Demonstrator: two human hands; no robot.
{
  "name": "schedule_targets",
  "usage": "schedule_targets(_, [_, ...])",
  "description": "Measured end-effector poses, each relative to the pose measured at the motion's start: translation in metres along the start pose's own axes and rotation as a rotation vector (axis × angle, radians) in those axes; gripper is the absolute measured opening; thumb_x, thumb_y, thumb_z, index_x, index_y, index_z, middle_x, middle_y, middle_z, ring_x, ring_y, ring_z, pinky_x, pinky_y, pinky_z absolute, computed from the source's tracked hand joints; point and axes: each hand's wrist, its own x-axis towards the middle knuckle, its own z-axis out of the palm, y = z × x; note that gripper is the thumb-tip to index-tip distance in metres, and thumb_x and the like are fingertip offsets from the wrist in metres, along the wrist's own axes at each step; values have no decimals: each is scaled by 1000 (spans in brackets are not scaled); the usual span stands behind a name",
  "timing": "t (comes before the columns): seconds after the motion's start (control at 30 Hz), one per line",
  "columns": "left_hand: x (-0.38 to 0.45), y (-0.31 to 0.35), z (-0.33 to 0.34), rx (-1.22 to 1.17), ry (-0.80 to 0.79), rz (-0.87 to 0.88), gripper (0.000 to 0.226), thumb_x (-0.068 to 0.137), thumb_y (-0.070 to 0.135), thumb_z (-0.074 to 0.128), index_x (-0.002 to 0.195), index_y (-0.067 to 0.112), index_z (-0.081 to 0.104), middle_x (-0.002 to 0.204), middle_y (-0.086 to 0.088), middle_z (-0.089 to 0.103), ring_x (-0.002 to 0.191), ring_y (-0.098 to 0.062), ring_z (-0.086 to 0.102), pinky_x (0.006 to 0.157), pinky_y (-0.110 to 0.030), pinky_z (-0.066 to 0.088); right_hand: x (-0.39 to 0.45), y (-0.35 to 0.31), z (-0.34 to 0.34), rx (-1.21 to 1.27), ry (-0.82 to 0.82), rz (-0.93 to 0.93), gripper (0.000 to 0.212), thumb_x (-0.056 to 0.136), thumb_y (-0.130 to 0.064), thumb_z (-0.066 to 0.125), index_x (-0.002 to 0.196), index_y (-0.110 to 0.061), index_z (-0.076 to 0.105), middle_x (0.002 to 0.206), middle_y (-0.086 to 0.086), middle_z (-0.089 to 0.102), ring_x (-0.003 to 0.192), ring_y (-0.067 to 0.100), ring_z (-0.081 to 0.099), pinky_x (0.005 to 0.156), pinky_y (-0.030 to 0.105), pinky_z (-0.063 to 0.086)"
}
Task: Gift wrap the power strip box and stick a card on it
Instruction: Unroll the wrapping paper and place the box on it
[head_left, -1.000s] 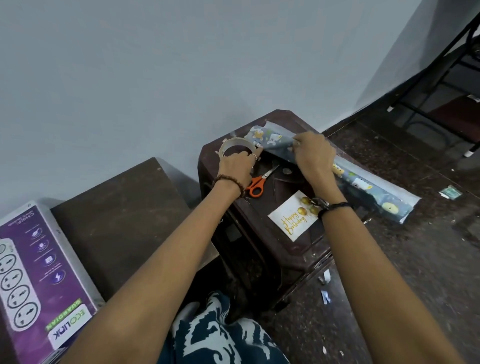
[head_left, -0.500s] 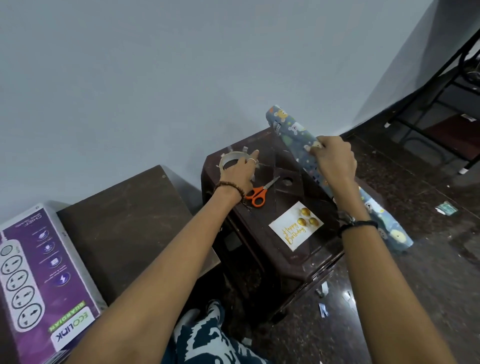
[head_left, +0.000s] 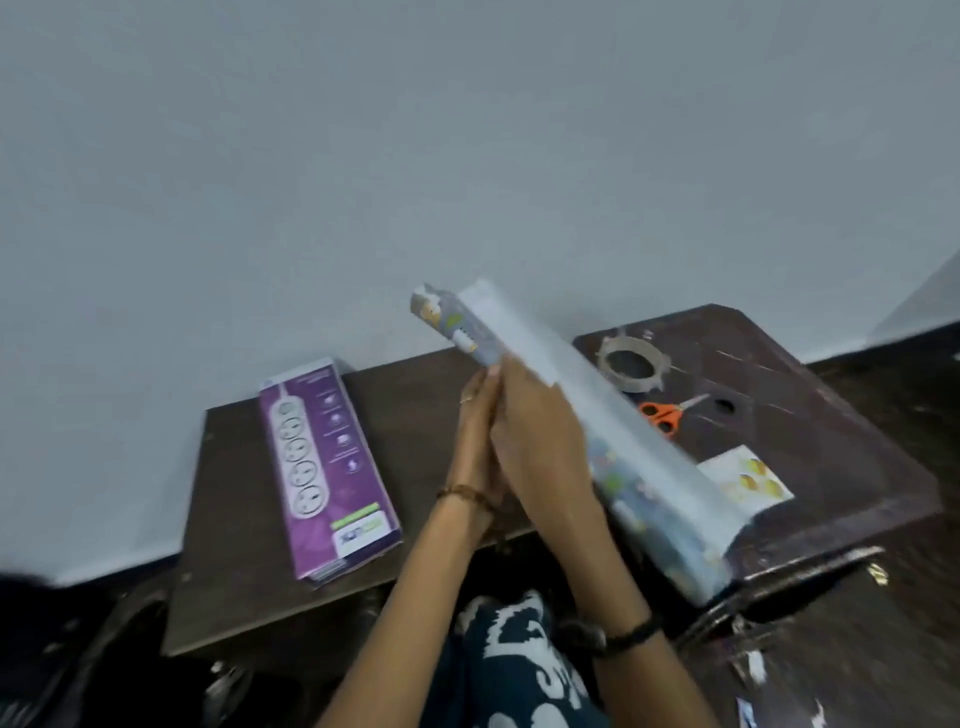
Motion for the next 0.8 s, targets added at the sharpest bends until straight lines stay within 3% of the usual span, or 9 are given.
schedule_targets(0.07, [-13, 15, -40, -66, 142, -26, 33, 81, 37, 61, 104, 14, 60, 91, -6, 64, 90, -21, 58, 85, -32, 43, -12, -16, 23, 146, -183, -9, 40, 96, -13, 42, 136, -12, 44, 138, 8, 49, 126, 24, 45, 102, 31, 32])
schedule_targets(0.2, [-29, 39, -98, -77, 400, -56, 27, 96, 28, 42, 105, 9, 60, 92, -10, 63, 77, -22, 59, 70, -34, 49, -29, -17, 37, 262, -251, -33, 44, 92, -20, 54, 135, -15, 46, 135, 6, 50, 123, 22, 47, 99, 32, 37])
schedule_targets(0.3, [-36, 46, -114, -149, 479, -95, 29, 97, 30, 39, 108, 10, 58, 94, -10, 62, 80, -25, 58, 73, -38, 49, -42, -9, 44, 268, -480, 112, 76, 86, -36, 65, 147, -15, 26, 148, 5, 35, 132, 21, 38, 104, 34, 35])
schedule_targets(0.4, [-34, 45, -114, -68, 521, -52, 32, 97, 24, 41, 120, 5, 53, 113, -17, 60, 87, -27, 59, 79, -39, 51, -49, -5, 52, 354, -531, 192, 63, 82, -26, 70, 137, -13, 41, 126, 5, 55, 108, 18, 55, 89, 31, 46])
schedule_targets(0.47, [-34, 44, -108, 181, 503, 32, 37, 94, 10, 44, 130, 2, 44, 123, -20, 55, 93, -28, 58, 82, -36, 50, -48, -1, 56, 353, -404, 191, 43, 78, -17, 70, 119, -12, 56, 104, 5, 63, 94, 22, 61, 83, 37, 51])
schedule_targets(0.53, [-39, 44, -103, 623, 502, 127, 51, 91, 3, 48, 139, 6, 33, 133, -19, 48, 115, -28, 51, 97, -34, 41, -41, 1, 58, 248, -240, 194, 34, 78, -14, 65, 111, -11, 57, 98, 9, 64, 92, 29, 60, 75, 36, 49])
schedule_targets(0.63, [-42, 42, -112, 1379, 452, 158, 59, 91, 17, 55, 144, 15, 29, 155, -11, 17, 144, -29, 12, 116, -37, 11, -23, 5, 70, -28, -113, 118, 41, 85, -18, 58, 125, -12, 48, 112, 13, 59, 102, 33, 55, 75, 34, 41])
schedule_targets(0.7, [-44, 44, -120, 1687, 458, -11, 60, 89, 36, 55, 143, 24, 31, 157, -8, -3, 143, -34, -10, 115, -49, -3, -10, 8, 85, -80, -269, 71, 62, 86, -26, 62, 140, -15, 36, 130, 14, 50, 119, 32, 47, 90, 36, 41])
schedule_targets(0.8, [-48, 46, -131, 1753, 520, -205, 81, 79, 62, 56, 146, 34, 20, 154, -10, -21, 139, -41, -20, 110, -60, -7, -2, 8, 111, -35, -616, 65, 64, 89, -33, 59, 146, -21, 30, 148, 12, 35, 135, 30, 33, 108, 36, 30])
